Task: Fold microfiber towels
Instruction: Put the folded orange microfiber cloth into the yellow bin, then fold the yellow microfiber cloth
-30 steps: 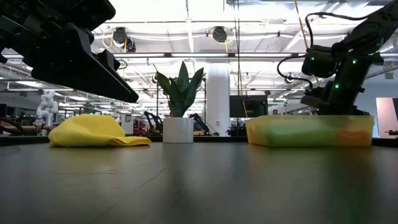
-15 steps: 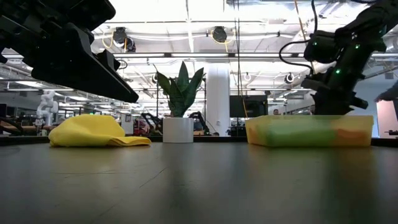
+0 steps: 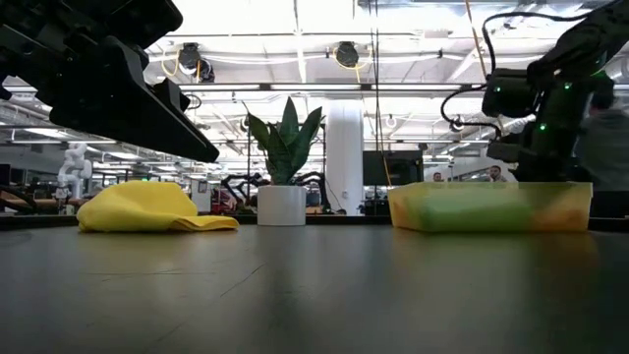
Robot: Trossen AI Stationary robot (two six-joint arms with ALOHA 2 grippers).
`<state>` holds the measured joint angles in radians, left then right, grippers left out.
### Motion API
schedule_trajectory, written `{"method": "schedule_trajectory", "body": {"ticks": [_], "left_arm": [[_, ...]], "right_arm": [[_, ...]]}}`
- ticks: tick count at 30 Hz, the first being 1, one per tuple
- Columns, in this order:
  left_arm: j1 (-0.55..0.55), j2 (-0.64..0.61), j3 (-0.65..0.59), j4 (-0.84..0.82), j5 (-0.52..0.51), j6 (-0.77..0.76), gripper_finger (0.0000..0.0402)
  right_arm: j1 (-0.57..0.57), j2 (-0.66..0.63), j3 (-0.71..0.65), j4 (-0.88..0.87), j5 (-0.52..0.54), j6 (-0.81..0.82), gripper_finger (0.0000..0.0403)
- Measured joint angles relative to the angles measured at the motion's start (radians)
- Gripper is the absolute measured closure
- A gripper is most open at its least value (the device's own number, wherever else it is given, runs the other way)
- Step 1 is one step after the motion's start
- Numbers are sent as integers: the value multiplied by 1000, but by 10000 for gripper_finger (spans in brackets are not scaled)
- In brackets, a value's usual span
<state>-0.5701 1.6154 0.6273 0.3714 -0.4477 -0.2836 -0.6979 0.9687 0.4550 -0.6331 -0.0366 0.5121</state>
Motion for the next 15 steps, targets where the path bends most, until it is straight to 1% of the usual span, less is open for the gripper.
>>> {"method": "schedule_trajectory", "body": {"ticks": [3,6,12,15], "left_arm": [[0,0,0,0,0,0,268],[0,0,0,0,0,1,268],[0,0,0,0,0,5,268],[0,0,0,0,0,6,268]], "right_arm": [[0,26,-4,52,-6,-1,386],[0,21,0,83,-2,0,377],[0,-30,33,56,9,14,374],[0,-63,46,42,9,7,364]]}}
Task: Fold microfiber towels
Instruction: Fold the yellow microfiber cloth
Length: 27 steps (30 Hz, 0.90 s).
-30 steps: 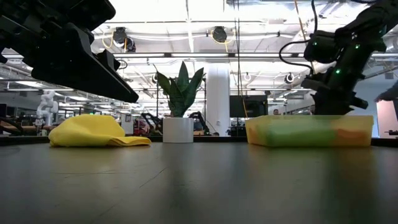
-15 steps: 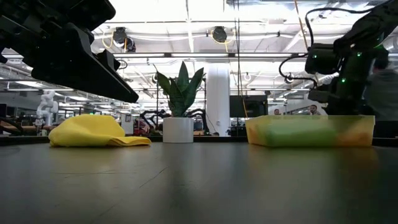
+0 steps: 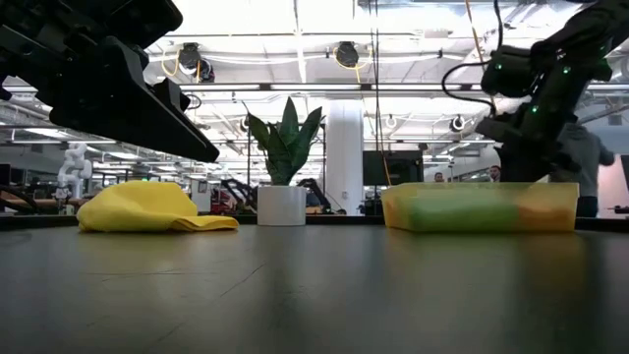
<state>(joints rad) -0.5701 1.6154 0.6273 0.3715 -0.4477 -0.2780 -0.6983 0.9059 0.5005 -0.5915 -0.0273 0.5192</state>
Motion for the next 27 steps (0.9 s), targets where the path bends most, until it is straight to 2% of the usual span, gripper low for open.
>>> {"method": "schedule_trajectory", "body": {"ticks": [5,12,19,27], "left_arm": [[0,0,0,0,0,0,268],[0,0,0,0,0,3,268],[0,0,0,0,0,3,268],[0,0,0,0,0,2,268]], "right_arm": [[0,-58,0,-5,3,-9,324],[0,-139,0,-2,119,-11,282],[57,-187,0,91,132,-38,290],[293,-183,-21,337,135,-42,314]]}}
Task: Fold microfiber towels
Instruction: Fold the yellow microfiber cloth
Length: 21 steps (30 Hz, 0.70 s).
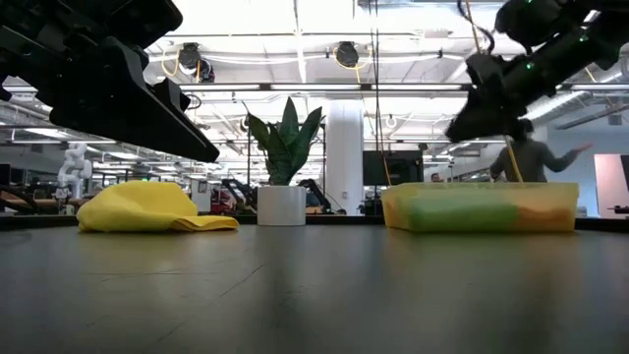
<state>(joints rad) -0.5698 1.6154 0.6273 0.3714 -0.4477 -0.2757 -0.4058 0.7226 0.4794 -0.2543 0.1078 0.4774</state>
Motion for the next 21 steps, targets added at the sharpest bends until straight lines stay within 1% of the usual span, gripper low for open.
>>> {"method": "schedule_trajectory", "body": {"ticks": [6,9,14,16,21], "left_arm": [[0,0,0,0,0,0,268],[0,0,0,0,0,0,268],[0,0,0,11,0,1,268],[0,0,0,21,0,5,268],[0,0,0,24,0,9,268]], "right_arm": [[203,44,-76,289,11,-16,328],[309,86,-100,387,82,-23,337],[466,186,-103,515,180,-55,352],[520,235,-103,580,203,-67,356],[631,371,-103,769,220,-101,367]]}}
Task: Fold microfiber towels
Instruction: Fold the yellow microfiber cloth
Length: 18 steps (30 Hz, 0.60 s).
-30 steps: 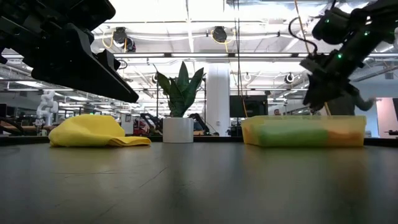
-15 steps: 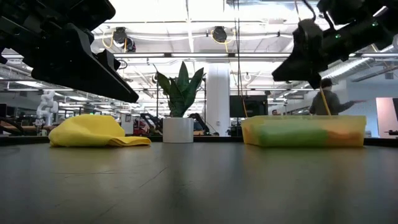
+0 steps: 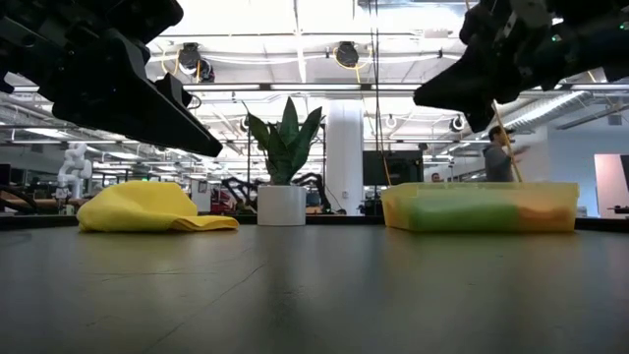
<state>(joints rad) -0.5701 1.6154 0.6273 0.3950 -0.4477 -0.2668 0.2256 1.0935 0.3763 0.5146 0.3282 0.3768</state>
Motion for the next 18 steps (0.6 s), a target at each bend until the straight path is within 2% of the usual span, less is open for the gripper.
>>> {"method": "schedule_trajectory", "body": {"ticks": [3,9,18], "left_arm": [[0,0,0,-1,0,0,268],[0,0,0,-1,0,1,268],[0,0,0,-2,0,1,268]], "right_arm": [[58,92,1,97,65,-20,374],[129,262,77,126,141,-51,387],[158,448,190,126,143,-85,390]]}}
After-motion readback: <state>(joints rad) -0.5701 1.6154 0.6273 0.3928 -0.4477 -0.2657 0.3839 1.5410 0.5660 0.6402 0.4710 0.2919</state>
